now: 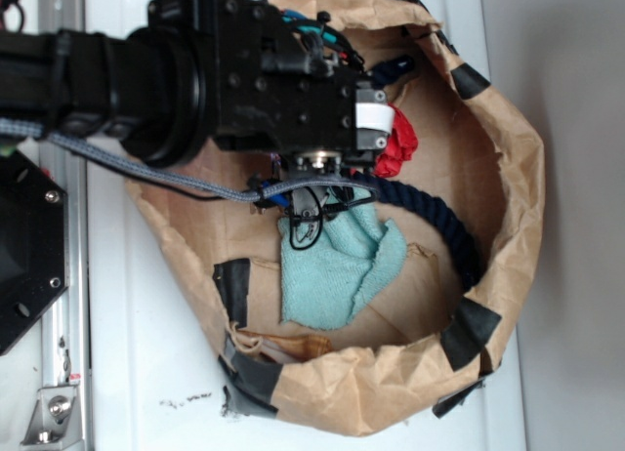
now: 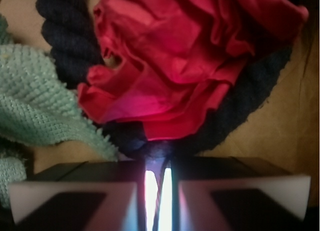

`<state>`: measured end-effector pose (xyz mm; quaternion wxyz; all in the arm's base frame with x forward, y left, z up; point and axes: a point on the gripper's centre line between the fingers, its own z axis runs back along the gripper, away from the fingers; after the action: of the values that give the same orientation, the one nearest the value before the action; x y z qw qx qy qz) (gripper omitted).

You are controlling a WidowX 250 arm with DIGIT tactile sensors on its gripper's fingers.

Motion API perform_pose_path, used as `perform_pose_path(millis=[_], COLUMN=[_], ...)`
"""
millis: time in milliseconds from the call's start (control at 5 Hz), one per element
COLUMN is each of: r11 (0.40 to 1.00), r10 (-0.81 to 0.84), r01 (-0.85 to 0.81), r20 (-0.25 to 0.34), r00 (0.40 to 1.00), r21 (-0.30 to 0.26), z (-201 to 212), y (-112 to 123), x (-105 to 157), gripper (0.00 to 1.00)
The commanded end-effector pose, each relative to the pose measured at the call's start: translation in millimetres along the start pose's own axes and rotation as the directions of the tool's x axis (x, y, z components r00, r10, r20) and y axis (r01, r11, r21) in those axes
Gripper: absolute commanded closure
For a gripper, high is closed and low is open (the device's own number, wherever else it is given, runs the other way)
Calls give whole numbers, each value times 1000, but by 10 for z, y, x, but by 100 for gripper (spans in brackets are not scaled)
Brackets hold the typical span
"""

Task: Grab the silver keys.

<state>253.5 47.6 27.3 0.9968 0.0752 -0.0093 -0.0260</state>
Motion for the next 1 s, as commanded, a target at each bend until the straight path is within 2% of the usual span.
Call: perform_pose_path(millis=[0, 200, 400, 600, 800], r11=[1000, 989, 958, 969, 980], r10=[8, 16, 85, 70, 14], r01=[-8, 5, -21, -19, 9], r20=[55, 146, 214, 196, 116], r00=[998, 989, 973, 978, 993], r21=[-9, -145, -287, -248, -198], z=[229, 715, 1139, 1097, 948], y=[36, 192, 460, 395, 200], x=[61, 37, -33, -44, 10], gripper=[100, 100, 100, 100, 100])
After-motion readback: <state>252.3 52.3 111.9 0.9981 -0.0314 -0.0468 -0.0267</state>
